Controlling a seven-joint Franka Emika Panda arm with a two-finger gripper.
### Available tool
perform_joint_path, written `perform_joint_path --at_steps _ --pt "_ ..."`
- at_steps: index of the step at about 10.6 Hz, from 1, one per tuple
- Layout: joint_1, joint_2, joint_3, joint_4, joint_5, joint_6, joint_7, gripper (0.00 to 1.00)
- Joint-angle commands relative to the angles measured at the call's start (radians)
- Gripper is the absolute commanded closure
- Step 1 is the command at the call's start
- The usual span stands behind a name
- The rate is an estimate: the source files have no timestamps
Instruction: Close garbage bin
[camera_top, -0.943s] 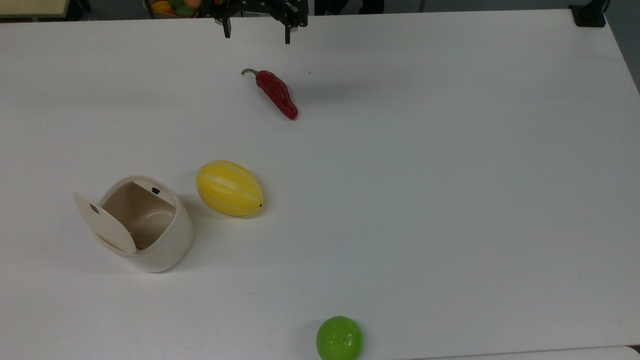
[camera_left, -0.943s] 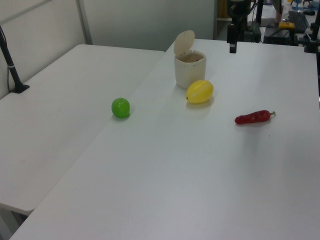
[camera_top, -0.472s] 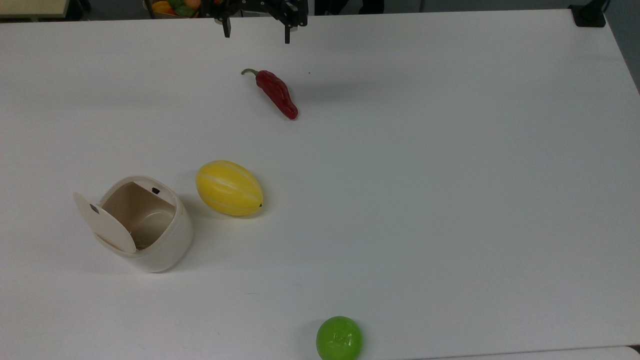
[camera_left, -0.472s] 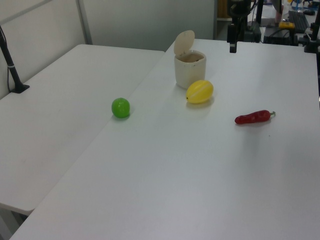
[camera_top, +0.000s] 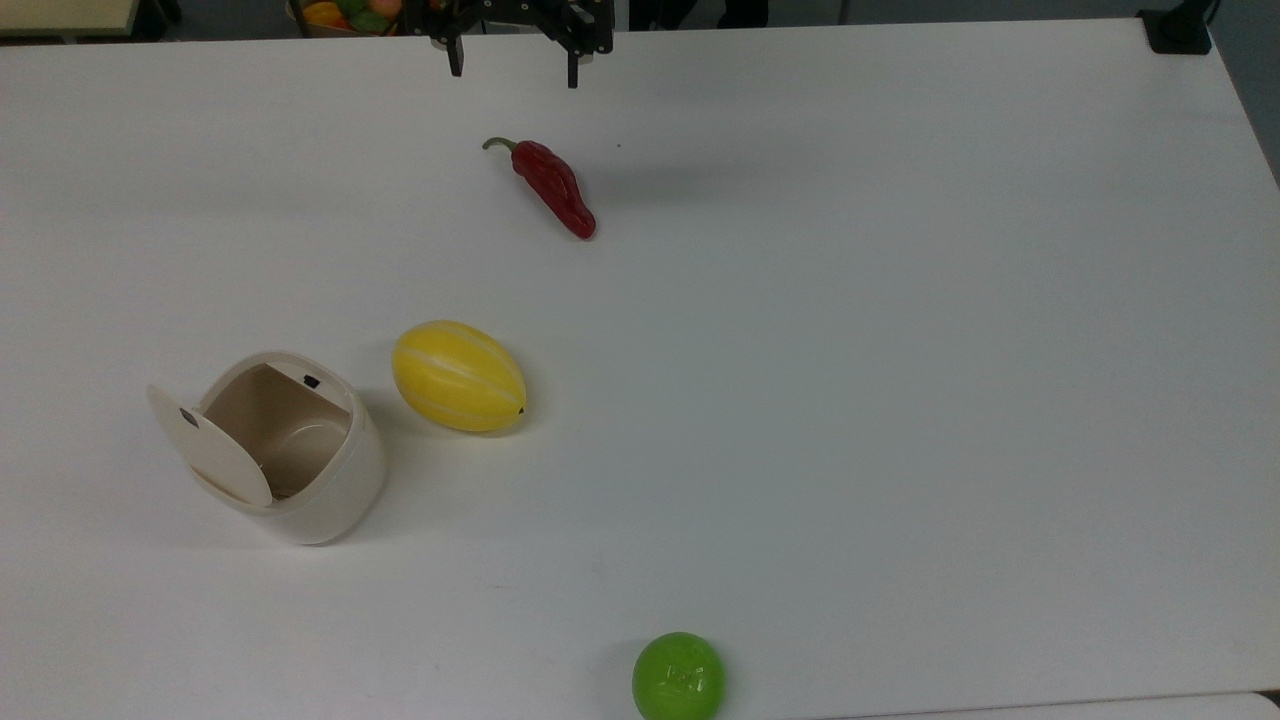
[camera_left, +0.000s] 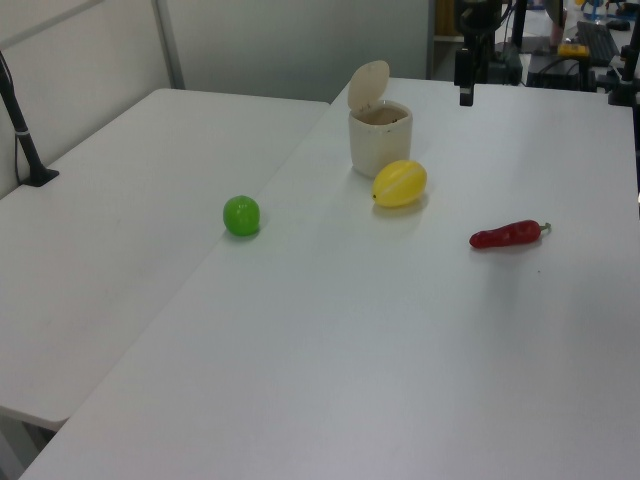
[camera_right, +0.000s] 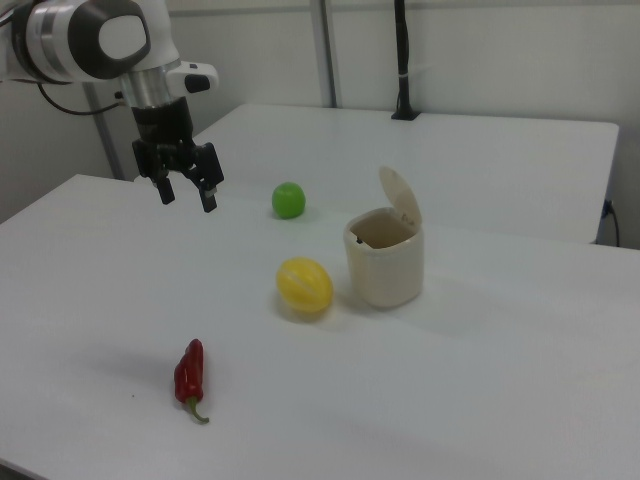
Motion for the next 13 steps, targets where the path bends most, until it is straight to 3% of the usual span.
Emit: perform_joint_path --at_steps 1,2,3,7,13 --pt "-0.005 -0.019 -0.003 -0.024 0.002 0.026 -0.039 0.66" --pt "-0.008 -0.019 -0.003 -0.024 0.002 0.026 -0.039 0.91" --pt "-0.008 -0.019 -0.003 -0.026 0.002 0.026 -0.039 1.00" --pt "-0.012 -0.004 -0.003 -0.002 -0.017 0.046 -0.039 1.00" --pt "-0.110 0.075 -0.003 0.005 -0.017 0.397 0.059 1.00"
